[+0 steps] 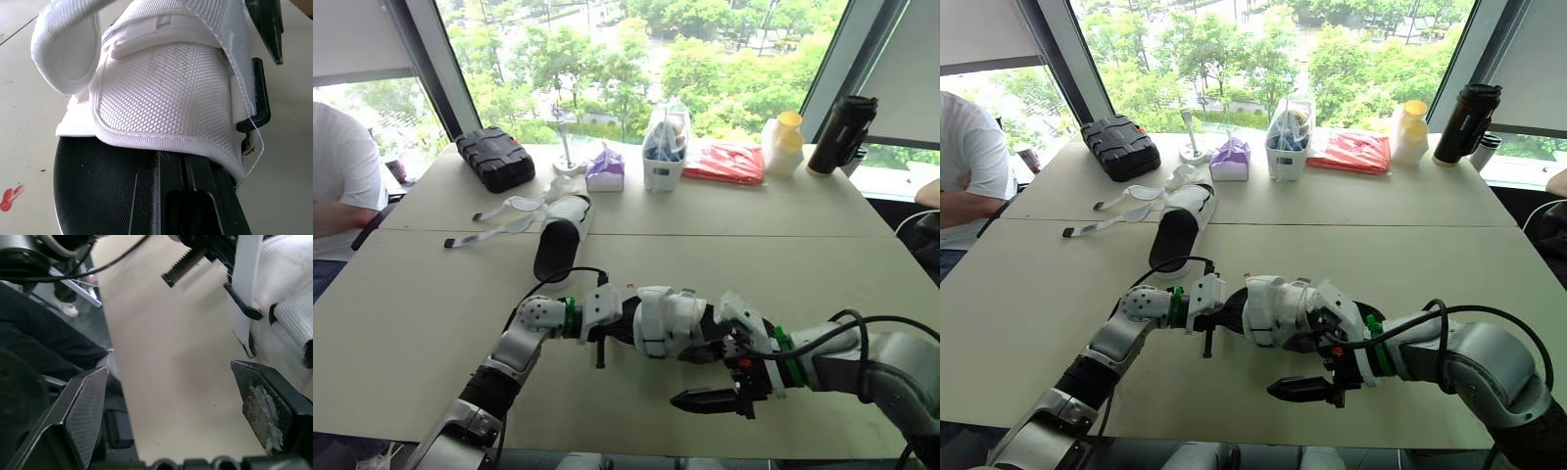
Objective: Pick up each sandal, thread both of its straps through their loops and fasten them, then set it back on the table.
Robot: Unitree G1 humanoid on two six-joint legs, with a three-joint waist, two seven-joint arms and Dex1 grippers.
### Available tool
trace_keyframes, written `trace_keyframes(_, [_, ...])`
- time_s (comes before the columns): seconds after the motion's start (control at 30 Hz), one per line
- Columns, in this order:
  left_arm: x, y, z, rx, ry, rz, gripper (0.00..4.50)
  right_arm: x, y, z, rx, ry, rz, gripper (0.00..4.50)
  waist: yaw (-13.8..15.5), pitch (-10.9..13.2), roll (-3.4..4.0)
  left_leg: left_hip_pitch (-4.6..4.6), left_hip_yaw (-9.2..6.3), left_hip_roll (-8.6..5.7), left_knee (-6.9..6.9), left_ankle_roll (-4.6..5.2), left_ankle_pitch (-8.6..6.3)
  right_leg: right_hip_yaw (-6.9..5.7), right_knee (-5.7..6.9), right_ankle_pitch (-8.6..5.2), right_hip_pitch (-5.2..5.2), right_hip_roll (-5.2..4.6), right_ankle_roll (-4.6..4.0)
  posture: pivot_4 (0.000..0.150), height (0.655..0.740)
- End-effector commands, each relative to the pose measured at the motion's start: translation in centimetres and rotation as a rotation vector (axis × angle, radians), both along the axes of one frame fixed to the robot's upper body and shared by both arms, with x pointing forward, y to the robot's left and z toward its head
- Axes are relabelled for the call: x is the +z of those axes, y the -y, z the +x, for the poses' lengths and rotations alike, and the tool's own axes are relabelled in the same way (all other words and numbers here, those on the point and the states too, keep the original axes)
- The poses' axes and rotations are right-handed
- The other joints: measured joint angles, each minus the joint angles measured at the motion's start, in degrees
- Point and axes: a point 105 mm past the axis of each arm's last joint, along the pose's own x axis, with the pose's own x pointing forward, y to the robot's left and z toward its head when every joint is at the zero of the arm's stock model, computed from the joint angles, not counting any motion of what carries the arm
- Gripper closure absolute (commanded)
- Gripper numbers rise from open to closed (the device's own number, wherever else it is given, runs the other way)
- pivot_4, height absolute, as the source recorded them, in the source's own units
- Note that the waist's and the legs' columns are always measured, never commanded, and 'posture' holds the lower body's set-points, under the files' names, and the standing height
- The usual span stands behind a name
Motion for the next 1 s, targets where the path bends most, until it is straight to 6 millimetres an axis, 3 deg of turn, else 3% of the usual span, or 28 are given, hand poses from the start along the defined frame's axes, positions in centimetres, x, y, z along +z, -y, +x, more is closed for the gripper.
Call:
trace_keyframes(0.03, [-4.9, -1.1, -2.0, 0.002, -0.162, 0.143, 4.5, -0.2, -0.6, 1.0, -0.014, 0.078, 0.006, 0.16, 0.0, 0.0, -0.01, 0.01, 0.0, 0.0, 0.0, 0.0, 0.0, 0.0, 0.0, 0.0, 0.0, 0.0, 0.0, 0.15, 0.74])
trace_keyframes(0.47, [-4.9, -0.8, -2.3, 0.001, -0.164, 0.139, 4.5, -0.4, -1.7, 2.6, -0.051, 0.146, 0.032, 0.16, -0.1, 0.0, 0.0, 0.03, -0.01, 0.01, -0.03, 0.0, 0.0, 0.0, 0.0, 0.01, -0.01, 0.02, -0.02, 0.15, 0.74])
trace_keyframes(1.0, [-4.9, -0.8, -1.9, 0.007, -0.157, 0.139, 4.5, 0.7, -0.7, 2.9, -0.098, 0.199, -0.016, 0.16, -0.1, 0.0, 0.0, 0.04, -0.01, 0.01, -0.02, 0.0, 0.0, 0.01, 0.0, 0.01, -0.01, 0.02, -0.02, 0.15, 0.74])
